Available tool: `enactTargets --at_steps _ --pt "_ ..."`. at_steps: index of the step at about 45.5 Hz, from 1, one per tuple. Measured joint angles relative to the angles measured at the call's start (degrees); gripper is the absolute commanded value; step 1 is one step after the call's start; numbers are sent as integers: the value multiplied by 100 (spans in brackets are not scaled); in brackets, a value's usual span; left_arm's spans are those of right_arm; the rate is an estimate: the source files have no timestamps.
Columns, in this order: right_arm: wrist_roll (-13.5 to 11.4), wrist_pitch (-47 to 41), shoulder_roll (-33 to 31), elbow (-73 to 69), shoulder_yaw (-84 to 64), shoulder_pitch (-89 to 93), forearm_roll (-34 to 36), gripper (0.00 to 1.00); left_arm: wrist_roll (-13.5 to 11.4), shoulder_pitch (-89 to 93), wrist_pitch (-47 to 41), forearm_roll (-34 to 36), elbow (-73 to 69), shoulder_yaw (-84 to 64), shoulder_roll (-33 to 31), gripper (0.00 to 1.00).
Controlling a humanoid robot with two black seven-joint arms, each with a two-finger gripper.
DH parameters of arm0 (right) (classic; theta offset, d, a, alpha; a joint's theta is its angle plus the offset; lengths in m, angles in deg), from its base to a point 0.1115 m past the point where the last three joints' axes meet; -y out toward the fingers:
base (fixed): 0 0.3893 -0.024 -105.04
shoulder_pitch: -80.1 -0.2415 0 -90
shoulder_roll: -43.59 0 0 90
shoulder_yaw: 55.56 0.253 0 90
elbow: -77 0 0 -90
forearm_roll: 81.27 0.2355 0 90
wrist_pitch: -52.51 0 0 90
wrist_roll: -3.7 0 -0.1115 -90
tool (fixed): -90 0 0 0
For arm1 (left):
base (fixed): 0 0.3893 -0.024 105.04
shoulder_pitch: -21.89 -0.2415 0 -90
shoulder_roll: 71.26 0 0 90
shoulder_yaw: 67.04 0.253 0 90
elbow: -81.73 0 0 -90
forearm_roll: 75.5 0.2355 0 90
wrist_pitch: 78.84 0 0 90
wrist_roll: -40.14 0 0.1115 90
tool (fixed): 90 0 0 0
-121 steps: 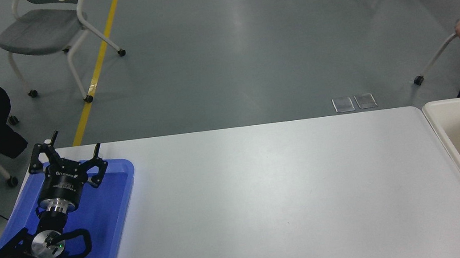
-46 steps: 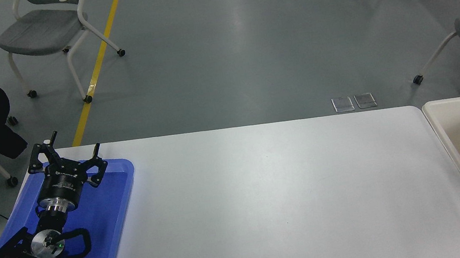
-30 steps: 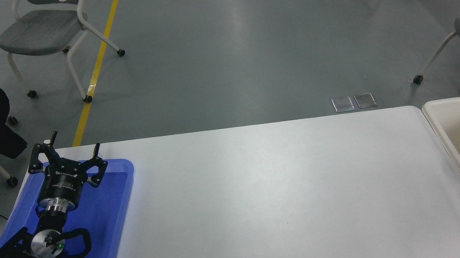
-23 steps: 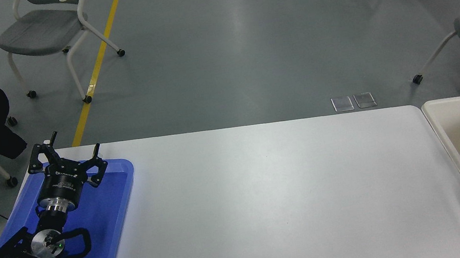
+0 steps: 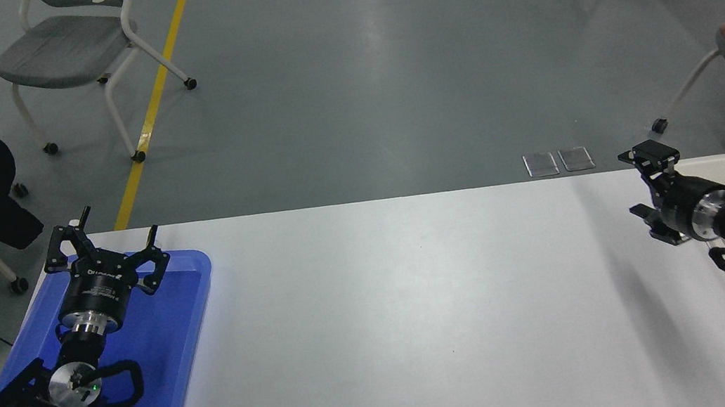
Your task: Pick up paper ball place in dustbin
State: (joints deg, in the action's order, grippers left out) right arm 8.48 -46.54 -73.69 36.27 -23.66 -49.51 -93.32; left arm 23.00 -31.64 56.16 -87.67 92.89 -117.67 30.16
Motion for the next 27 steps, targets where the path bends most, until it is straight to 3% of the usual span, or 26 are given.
enactTargets --at_steps 12,27 --pt "0 -435 762 -290 788 118 1566 100 1 0 0 4 0 0 0 100" --pt "-14 -1245 1250 436 1318 453 2481 100 4 0 0 4 1 0 0 100"
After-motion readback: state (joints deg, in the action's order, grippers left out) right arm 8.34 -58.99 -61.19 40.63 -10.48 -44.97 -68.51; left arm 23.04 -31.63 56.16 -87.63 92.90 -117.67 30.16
